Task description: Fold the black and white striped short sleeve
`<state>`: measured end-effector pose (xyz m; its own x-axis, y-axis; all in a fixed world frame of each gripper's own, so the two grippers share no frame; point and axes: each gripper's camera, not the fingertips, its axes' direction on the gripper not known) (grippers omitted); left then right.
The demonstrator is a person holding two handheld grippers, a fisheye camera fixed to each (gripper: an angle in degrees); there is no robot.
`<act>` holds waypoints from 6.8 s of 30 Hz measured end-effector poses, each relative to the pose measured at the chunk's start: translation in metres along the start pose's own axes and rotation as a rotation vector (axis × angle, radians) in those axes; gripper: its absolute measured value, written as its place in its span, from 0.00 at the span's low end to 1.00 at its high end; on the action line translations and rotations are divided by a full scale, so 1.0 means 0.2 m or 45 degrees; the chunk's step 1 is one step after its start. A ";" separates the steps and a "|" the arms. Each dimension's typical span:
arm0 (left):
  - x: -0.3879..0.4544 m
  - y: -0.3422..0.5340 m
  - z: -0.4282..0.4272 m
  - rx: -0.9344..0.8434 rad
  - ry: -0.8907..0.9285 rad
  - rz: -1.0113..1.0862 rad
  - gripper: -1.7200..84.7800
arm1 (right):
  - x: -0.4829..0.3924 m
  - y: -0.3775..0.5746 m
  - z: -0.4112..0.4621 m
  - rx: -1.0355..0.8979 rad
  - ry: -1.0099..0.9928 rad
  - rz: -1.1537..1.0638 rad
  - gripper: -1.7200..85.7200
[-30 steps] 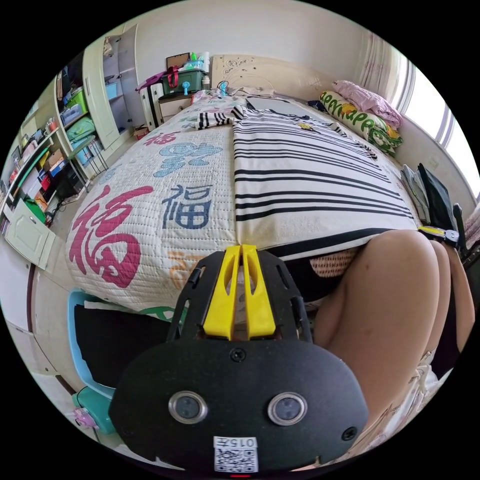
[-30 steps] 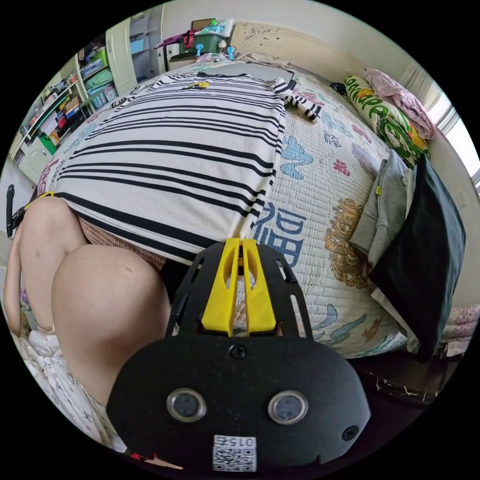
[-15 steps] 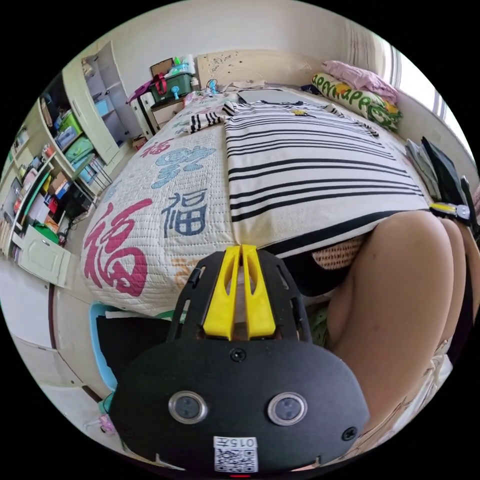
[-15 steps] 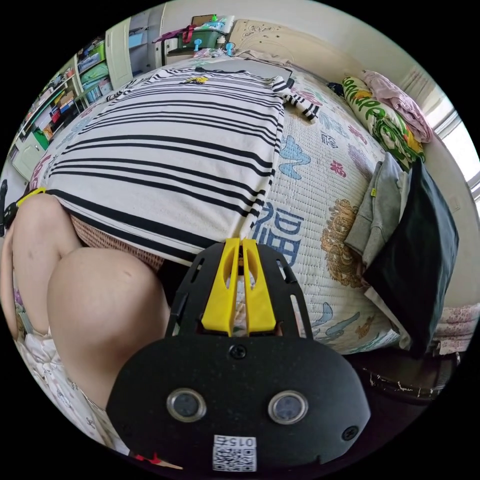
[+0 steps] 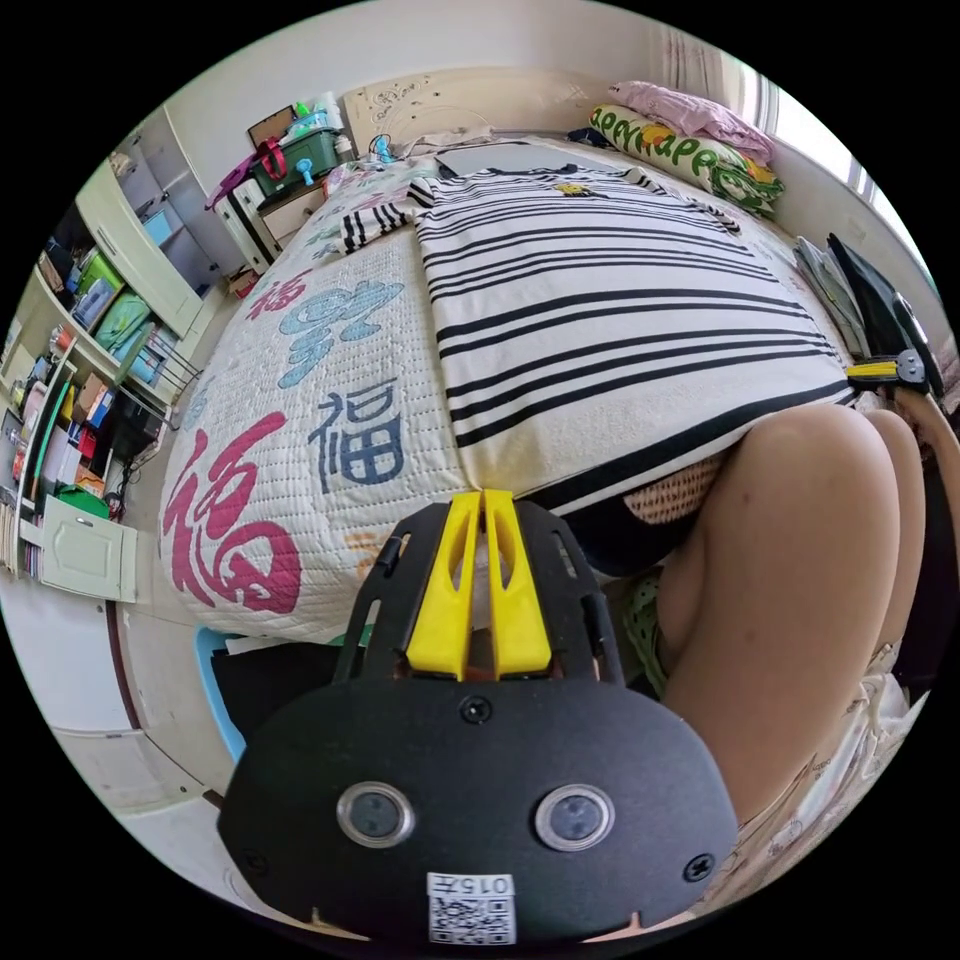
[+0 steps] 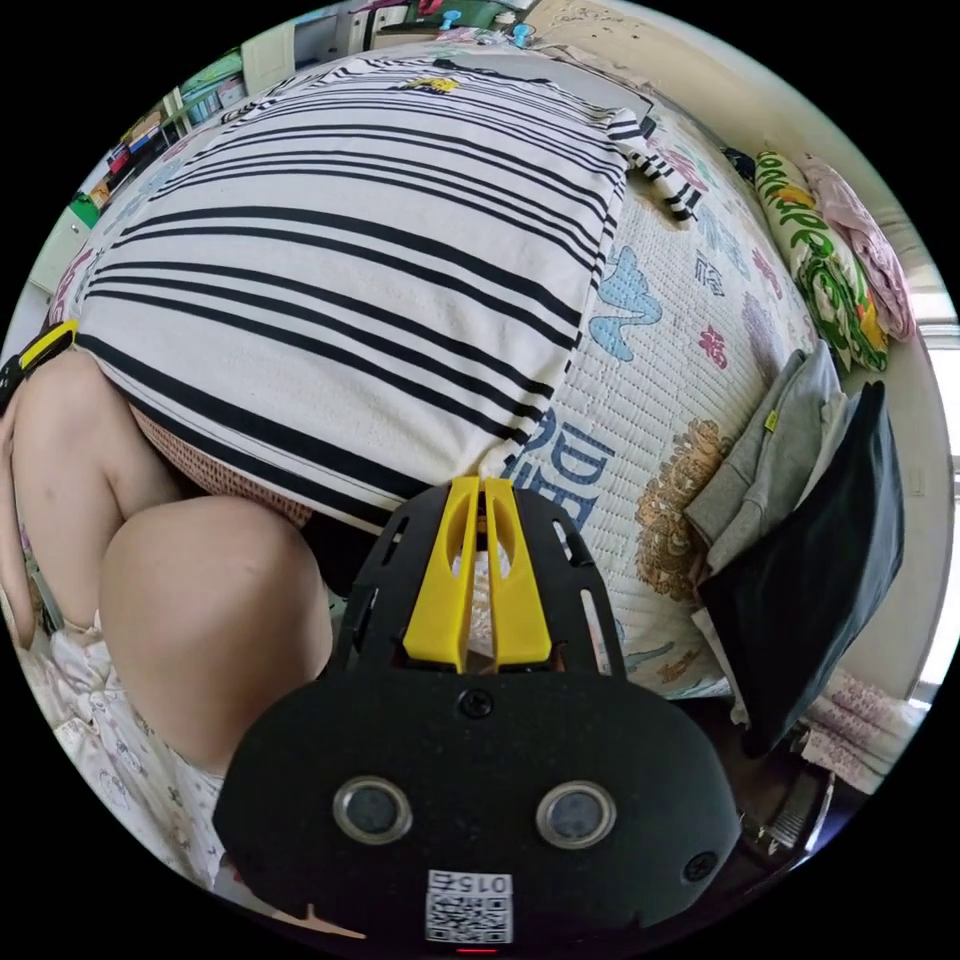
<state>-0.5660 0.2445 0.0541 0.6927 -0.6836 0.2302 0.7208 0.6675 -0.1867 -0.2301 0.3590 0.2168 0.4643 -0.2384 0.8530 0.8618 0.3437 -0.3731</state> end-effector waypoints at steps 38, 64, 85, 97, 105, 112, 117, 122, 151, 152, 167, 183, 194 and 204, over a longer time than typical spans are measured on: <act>0.14 -0.16 -0.39 -0.003 0.052 0.065 0.02 | 0.33 -0.56 0.06 -0.041 -0.145 -0.049 0.02; 0.43 -0.67 -0.64 -0.403 0.080 0.342 0.01 | 0.24 -1.07 -0.17 -0.180 -0.177 -0.121 0.02; 0.64 -0.87 -0.72 -0.559 0.063 0.492 0.01 | 0.09 -0.93 -0.59 -0.096 -0.272 -0.058 0.02; 0.70 -0.84 -0.74 -0.508 0.043 0.490 0.01 | 0.28 -0.17 -0.70 0.255 -0.850 0.334 0.02; 0.73 -0.82 -0.73 -0.499 0.024 0.497 0.01 | 0.11 0.45 -0.88 0.421 -0.938 0.486 0.02; 0.74 -0.79 -0.70 -0.504 0.026 0.497 0.01 | -0.57 1.51 -2.05 1.614 -0.384 0.499 0.01; 0.73 -0.76 -0.69 -0.490 0.027 0.474 0.01 | -1.27 2.29 -2.44 2.486 -0.314 0.391 0.01; 0.71 -0.71 -0.67 -0.452 0.032 0.449 0.01 | -1.59 2.74 -2.46 2.855 -0.778 0.259 0.01; 0.56 -0.43 -0.56 -0.316 0.086 0.419 0.01 | -2.45 3.81 -2.20 3.077 -0.776 -0.034 0.01; 0.56 -0.43 -0.55 -0.315 0.085 0.418 0.01 | -2.46 3.82 -2.19 3.081 -0.767 -0.040 0.01; 0.52 -0.32 -0.52 -0.280 0.082 0.401 0.01 | -2.44 3.54 -2.12 3.073 -0.591 -0.141 0.01; 0.49 -0.26 -0.56 -0.209 0.104 0.345 0.01 | -1.56 2.08 -1.80 2.107 -0.408 0.237 0.10; 0.53 -0.33 -0.63 -0.227 0.092 0.347 0.01 | -0.51 0.63 -0.44 0.674 -0.470 0.657 0.14; 0.58 -0.53 -0.71 -0.353 0.110 0.387 0.01 | -0.20 0.02 -0.14 0.367 -0.518 0.580 0.11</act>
<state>-0.5586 0.0535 -0.0351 0.8661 -0.4978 0.0459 0.4546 0.7460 -0.4866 -0.2396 0.3447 0.1722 0.6060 0.3296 0.7240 0.4826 0.5711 -0.6640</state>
